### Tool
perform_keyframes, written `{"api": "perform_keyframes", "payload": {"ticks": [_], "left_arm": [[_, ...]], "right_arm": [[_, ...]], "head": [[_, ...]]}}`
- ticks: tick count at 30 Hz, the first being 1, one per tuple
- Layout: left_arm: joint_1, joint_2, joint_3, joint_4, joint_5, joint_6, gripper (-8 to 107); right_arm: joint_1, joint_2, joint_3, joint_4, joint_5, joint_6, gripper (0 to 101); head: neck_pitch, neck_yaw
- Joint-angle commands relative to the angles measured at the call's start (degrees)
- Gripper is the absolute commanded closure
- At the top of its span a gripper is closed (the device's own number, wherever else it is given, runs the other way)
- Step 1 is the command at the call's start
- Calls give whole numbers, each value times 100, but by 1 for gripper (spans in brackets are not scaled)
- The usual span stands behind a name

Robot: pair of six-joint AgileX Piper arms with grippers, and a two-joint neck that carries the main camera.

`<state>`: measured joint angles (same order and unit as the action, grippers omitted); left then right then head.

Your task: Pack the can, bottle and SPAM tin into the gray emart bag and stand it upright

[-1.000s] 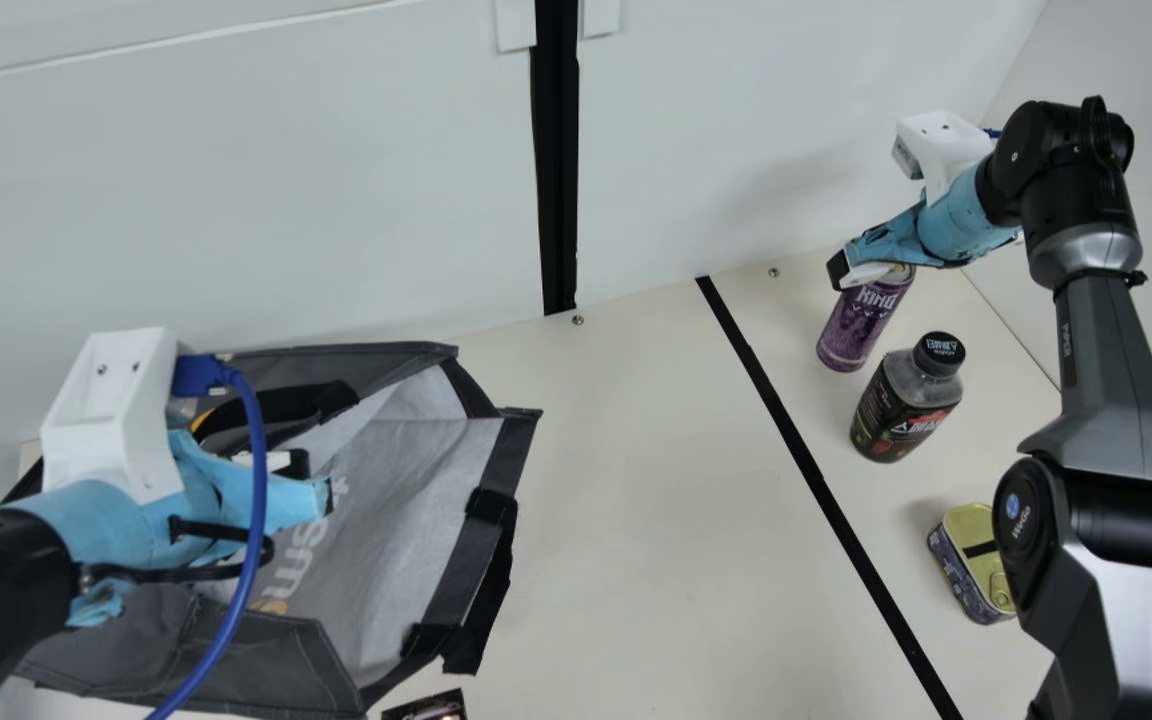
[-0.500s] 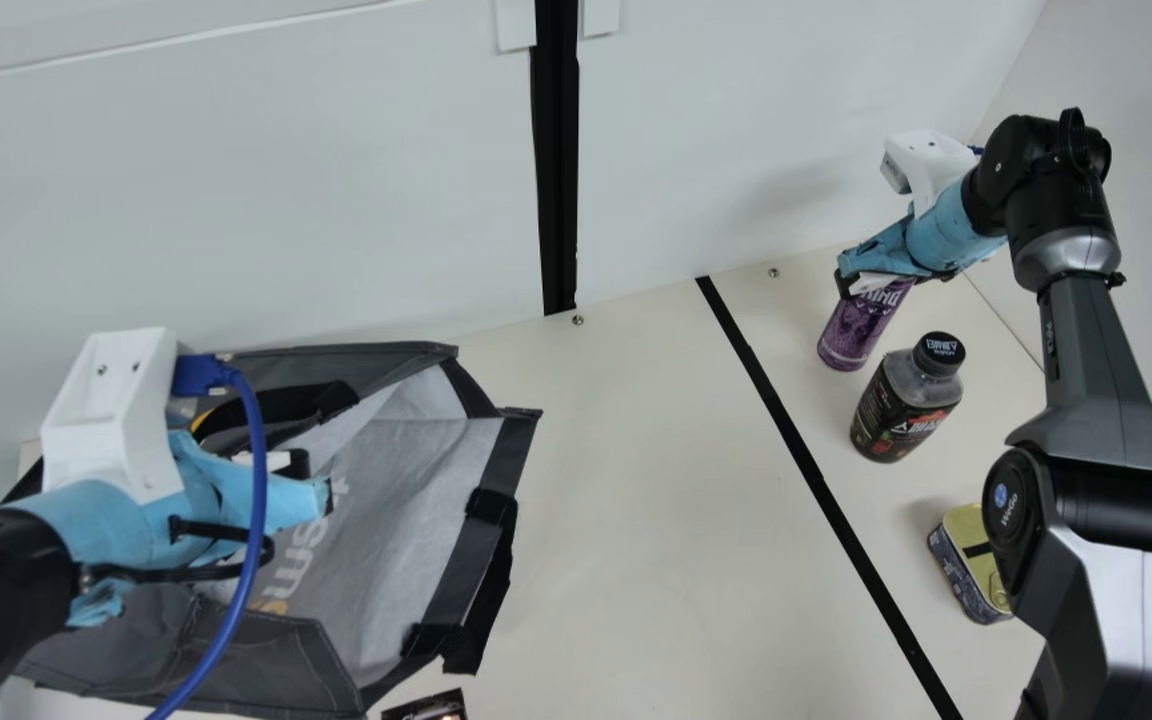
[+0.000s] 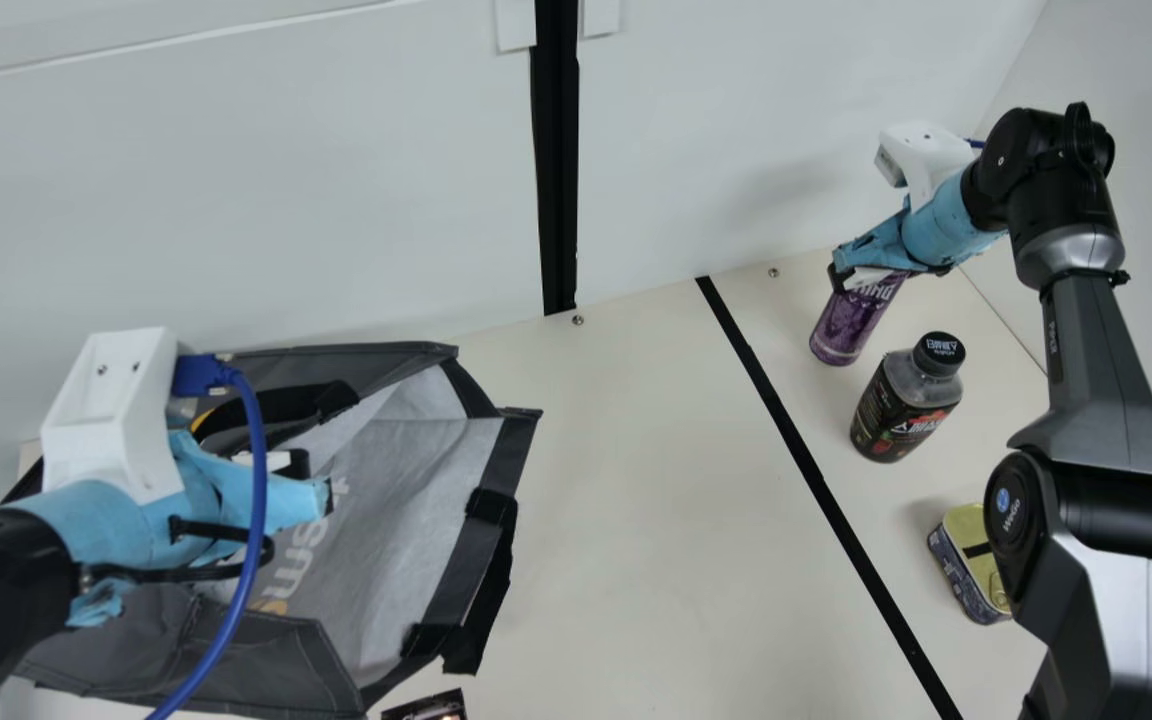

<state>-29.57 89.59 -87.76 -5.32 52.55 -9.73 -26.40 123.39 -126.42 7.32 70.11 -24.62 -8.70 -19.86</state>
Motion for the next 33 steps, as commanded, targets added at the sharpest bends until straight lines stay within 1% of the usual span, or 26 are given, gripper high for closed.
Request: {"api": "perform_keyframes", "payload": {"ticks": [1, 8, 13, 24, 33], "left_arm": [[0, 0, 0, 0, 0, 0, 107], [0, 0, 0, 0, 0, 0, 107], [0, 0, 0, 0, 0, 0, 107], [0, 0, 0, 0, 0, 0, 107], [0, 0, 0, 0, 0, 0, 107]], "right_arm": [[16, -51, -4, 22, -21, -37, 101], [138, -325, 68, 86, -21, -201, 101], [248, -578, 225, 129, -21, -321, 101], [539, -1220, 877, 316, -21, -643, 101], [756, -1719, 1426, 504, -21, -1080, 101]], "head": [[-130, -14], [-130, -14], [-130, -14], [-130, -14], [-130, -14]]}}
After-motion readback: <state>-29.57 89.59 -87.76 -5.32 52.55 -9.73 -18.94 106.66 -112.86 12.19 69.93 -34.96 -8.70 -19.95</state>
